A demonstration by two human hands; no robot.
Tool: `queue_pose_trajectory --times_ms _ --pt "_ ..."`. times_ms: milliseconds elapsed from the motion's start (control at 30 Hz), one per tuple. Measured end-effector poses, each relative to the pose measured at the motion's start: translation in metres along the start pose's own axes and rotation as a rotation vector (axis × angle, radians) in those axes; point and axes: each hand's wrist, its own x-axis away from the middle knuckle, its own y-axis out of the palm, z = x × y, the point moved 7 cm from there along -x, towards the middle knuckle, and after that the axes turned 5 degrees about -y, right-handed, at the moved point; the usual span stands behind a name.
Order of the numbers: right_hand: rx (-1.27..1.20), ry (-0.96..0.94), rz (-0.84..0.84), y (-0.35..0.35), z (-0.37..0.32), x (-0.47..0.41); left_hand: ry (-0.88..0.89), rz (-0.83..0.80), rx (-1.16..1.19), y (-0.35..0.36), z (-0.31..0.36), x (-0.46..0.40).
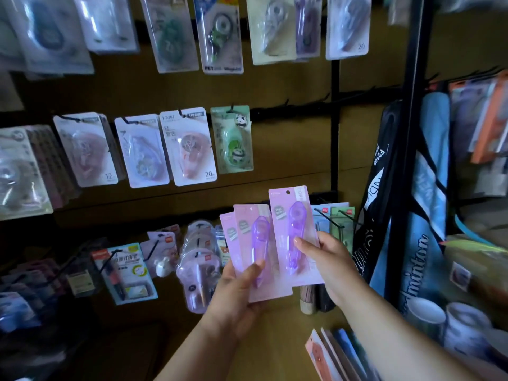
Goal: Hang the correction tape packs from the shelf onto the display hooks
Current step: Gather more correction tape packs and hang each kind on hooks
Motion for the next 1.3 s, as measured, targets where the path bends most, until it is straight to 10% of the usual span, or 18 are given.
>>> queue_pose_trajectory --times_ms 467,1300 --pt "0.025 -0.241 0.002 0.020 -0.133 -0.093 0.073 0.039 -0.045 0.021 0.054 -0.010" --pt "0.239 0.040 0.184 0.046 -0.104 -0.172 0.037 0.028 -0.072 0.019 0.056 -0.018"
